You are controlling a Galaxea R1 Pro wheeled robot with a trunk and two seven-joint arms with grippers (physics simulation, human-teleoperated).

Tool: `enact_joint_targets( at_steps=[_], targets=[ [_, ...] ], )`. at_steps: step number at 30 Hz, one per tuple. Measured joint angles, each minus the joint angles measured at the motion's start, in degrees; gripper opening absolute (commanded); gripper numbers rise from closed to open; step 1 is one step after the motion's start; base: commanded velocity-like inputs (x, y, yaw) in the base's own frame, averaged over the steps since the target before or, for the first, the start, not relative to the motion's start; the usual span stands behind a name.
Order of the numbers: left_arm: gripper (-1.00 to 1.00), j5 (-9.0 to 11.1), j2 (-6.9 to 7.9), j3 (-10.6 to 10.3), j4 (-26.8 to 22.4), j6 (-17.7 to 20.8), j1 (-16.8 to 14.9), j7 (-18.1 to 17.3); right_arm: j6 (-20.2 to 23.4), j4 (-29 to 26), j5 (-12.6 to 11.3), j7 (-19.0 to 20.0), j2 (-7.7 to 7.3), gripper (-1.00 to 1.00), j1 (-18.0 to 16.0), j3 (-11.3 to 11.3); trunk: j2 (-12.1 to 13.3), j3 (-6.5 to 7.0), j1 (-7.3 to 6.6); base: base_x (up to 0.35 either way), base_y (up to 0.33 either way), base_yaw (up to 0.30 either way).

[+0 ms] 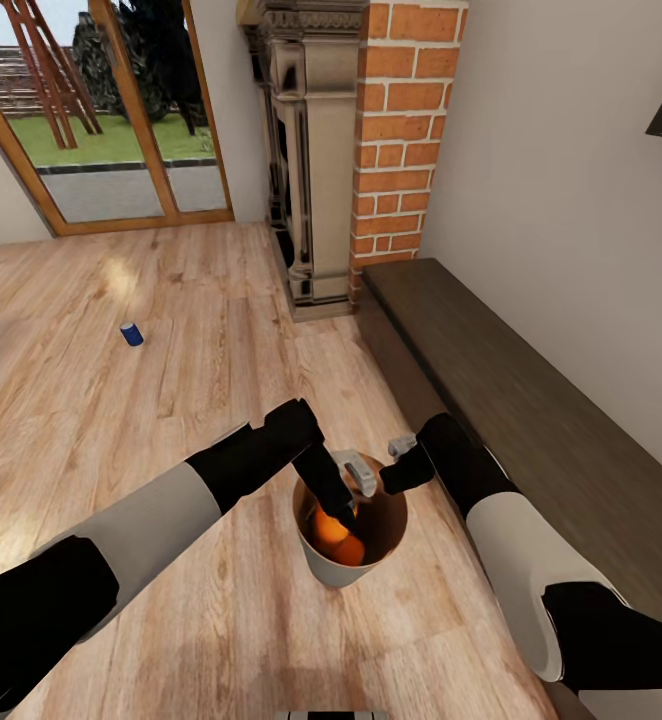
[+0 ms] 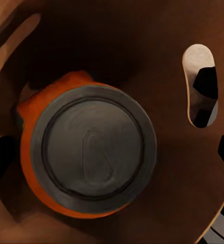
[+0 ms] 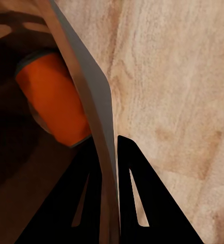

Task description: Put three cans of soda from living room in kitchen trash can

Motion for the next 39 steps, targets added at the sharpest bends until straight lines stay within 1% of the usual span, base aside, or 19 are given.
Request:
enact_joint_targets(
  at_steps=[6,10,12,14,15,16,17,19,21,25,27,29,30,32,33,34,35,38,39],
  targets=[
    [1.0,0.0,0.4,0.03,-0.23,0.0,0.0,0.52,-0.18,0.0,0.43,-0.06,-0.03,-1.0,0.02,0.02,0.0,0.0,0.0,0.0,0.0,0.0],
    [1.0,0.07,0.59,0.33,-1.09,0.0,0.0,2.61,0.04,0.04,-0.14,0.01,-0.03,-1.0,0.0,0.0,0.0,0.0,0.0,0.0,0.0,0.0],
    [1.0,0.34,0.95,0.76,-4.24,-0.97,0.04,4.36,0.05,0.08,-0.16,0.01,-0.04,-1.0,0.01,0.0,0.0,0.0,0.0,0.0,0.0,0.0],
    [1.0,0.57,2.72,1.29,-7.37,-1.23,0.43,4.6,-0.03,0.08,-0.01,-0.01,-0.04,-1.0,0.02,0.01,0.0,0.0,0.0,0.0,0.0,0.0],
    [1.0,0.75,4.36,2.82,-9.97,-1.35,0.72,4.61,-0.03,0.08,0.01,-0.01,-0.07,-1.0,0.02,0.01,0.0,0.0,0.0,0.0,0.0,0.0],
    [1.0,0.97,5.3,4.15,-11.49,-1.36,0.97,4.52,-0.04,0.09,0.02,-0.01,-0.08,-1.0,0.02,0.01,0.0,0.0,0.0,0.0,0.0,0.0],
    [1.0,1.35,6.97,7.36,-14.5,-1.43,1.97,4.15,-0.04,0.09,0.02,-0.01,-0.09,-1.0,0.02,0.01,0.0,0.0,0.0,0.0,0.0,0.0],
    [1.0,1.9,8.66,11.63,-17.97,-1.44,3.66,3.26,-0.03,0.09,-0.01,-0.01,-0.09,-1.0,0.02,0.01,0.0,0.0,0.0,0.0,0.0,0.0],
    [1.0,2.33,11.55,21.75,-25.02,-1.67,7.45,-0.16,-0.02,0.09,-0.04,-0.01,-0.08,-1.0,0.02,0.01,0.0,0.0,0.0,0.0,0.0,0.0],
    [1.0,2.54,13.67,33.48,-29.81,-1.84,10.07,-4.45,0.0,0.1,-0.09,-0.02,-0.1,-1.0,0.02,0.0,0.0,0.0,0.0,0.0,0.0,0.0],
    [1.0,2.52,15.51,43.82,-32.07,-1.98,11.46,-7.13,0.0,0.15,-0.06,-0.08,-0.13,-1.0,0.02,0.0,0.0,0.0,0.0,0.0,0.0,0.0],
    [1.0,2.61,17.01,49.57,-32.78,-1.98,12.28,-8.1,-0.05,0.16,0.02,-0.11,-0.16,-1.0,0.02,-0.02,0.0,0.0,0.0,0.0,0.0,0.0],
    [1.0,2.4,18.07,54.37,-33.2,-2.32,13.17,-8.5,-0.04,0.18,0.01,-0.14,-0.18,-1.0,0.02,-0.05,0.0,0.0,0.0,0.0,0.0,0.0],
    [1.0,2.23,18.76,59.59,-33.48,-3.13,14.56,-8.43,0.01,0.31,-0.09,-0.23,-0.19,-1.0,0.02,-0.06,0.0,0.0,0.0,0.0,0.0,0.0],
    [1.0,1.75,19.03,63.49,-33.6,-4.52,16.49,-7.43,0.1,0.44,-0.38,-0.61,-0.19,-1.0,0.02,-0.1,0.0,-0.01,0.0,0.0,0.0,0.0],
    [1.0,1.56,19.1,65.17,-33.6,-5.43,17.82,-6.54,0.11,0.48,-0.43,-0.96,-0.2,-1.0,0.02,-0.12,0.0,0.0,0.0,0.0,0.0,0.0],
    [1.0,0.92,19.19,67.28,-33.5,-7.92,20.71,-4.13,0.16,0.55,-0.66,-1.78,-0.2,-1.0,0.02,-0.21,0.0,-0.01,0.0,0.0,0.0,0.0],
    [1.0,0.29,19.23,69.7,-32.62,-13.66,28.2,2.1,0.11,0.4,-0.28,-4.65,-0.22,-1.0,0.12,-0.23,0.0,-0.01,0.0,0.0,0.008,0.0],
    [1.0,0.18,19.19,70.29,-31.42,-16.47,31.7,5.24,0.39,0.24,-0.87,-7.18,-0.21,-1.0,0.24,-0.26,0.0,-0.01,0.0,0.0,0.063,0.0]
  ],
)
